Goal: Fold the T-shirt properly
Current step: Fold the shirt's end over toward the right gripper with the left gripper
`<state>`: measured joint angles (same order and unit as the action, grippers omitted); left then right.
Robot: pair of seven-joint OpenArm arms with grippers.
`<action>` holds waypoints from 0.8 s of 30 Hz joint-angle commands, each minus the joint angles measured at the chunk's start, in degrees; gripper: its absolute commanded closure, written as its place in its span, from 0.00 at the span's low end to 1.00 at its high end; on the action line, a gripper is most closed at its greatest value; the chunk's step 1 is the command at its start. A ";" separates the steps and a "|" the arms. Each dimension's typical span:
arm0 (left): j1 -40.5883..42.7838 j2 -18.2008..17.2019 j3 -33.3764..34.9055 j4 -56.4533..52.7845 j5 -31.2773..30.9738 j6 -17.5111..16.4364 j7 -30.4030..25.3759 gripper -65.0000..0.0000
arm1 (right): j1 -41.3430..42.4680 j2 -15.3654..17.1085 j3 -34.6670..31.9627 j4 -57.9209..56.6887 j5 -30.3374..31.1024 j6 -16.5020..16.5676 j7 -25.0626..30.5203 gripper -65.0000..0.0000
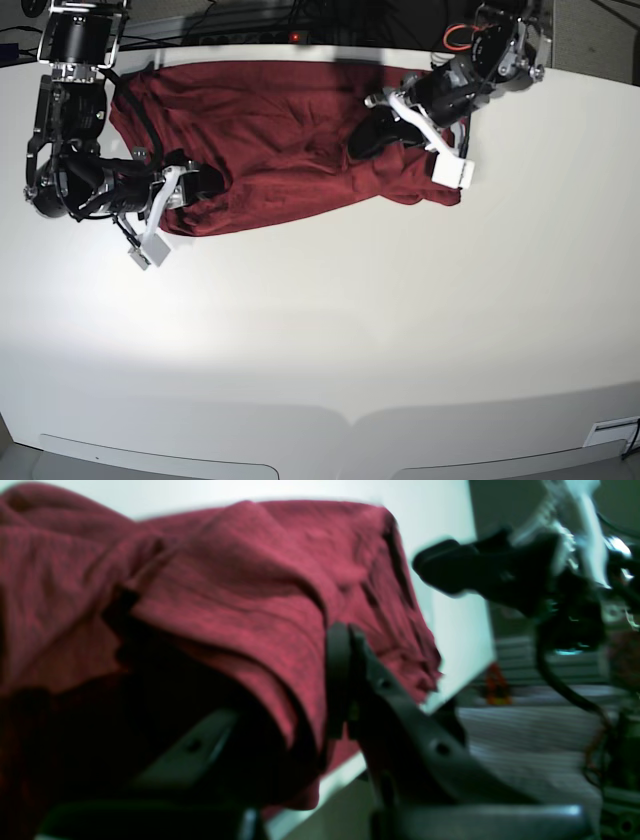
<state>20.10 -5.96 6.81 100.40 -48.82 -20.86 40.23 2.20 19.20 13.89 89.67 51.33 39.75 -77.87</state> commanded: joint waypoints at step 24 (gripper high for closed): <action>-4.70 -3.10 4.07 3.50 -6.51 -13.25 5.18 0.57 | 0.94 0.76 0.35 0.92 1.38 0.25 0.94 0.62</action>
<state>15.57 -9.13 10.96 102.76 -54.30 -33.43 46.48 2.20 19.22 13.89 89.67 51.31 39.77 -77.84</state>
